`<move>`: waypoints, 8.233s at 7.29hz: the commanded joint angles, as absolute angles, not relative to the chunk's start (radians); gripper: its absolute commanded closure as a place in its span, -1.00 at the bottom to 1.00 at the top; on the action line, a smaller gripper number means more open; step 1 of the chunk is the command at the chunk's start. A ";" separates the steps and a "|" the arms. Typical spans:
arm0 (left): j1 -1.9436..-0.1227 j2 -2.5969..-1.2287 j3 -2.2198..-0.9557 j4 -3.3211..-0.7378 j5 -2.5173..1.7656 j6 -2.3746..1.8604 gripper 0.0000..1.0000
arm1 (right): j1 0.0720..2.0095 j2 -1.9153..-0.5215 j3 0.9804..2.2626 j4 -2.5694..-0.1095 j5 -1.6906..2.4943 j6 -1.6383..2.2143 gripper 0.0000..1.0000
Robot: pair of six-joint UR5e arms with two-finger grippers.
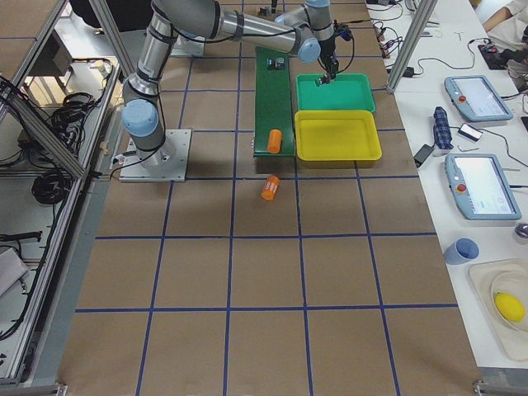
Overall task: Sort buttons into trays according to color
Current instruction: 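Drop green button in green tray with right while left grasps yellow button, then place yellow button on belt with left while right reaches green button, then lift green button into green tray with right while left withdraws, then lower the right gripper to the belt and grasp a yellow-capped button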
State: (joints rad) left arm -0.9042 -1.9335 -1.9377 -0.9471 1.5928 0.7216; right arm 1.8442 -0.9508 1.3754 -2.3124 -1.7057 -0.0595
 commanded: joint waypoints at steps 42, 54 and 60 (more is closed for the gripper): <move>-1.411 -1.486 -1.620 -1.637 1.574 0.083 -1.00 | 1.844 -1.123 1.624 -2.324 -1.664 -0.002 0.83; -1.410 -1.480 -1.621 -1.626 1.508 0.086 -1.00 | 1.850 -1.096 1.580 -2.492 -1.551 0.038 -1.00; -1.413 -1.485 -1.623 -1.640 1.511 0.087 -1.00 | 1.865 -1.345 1.723 -2.081 -1.551 0.202 -1.00</move>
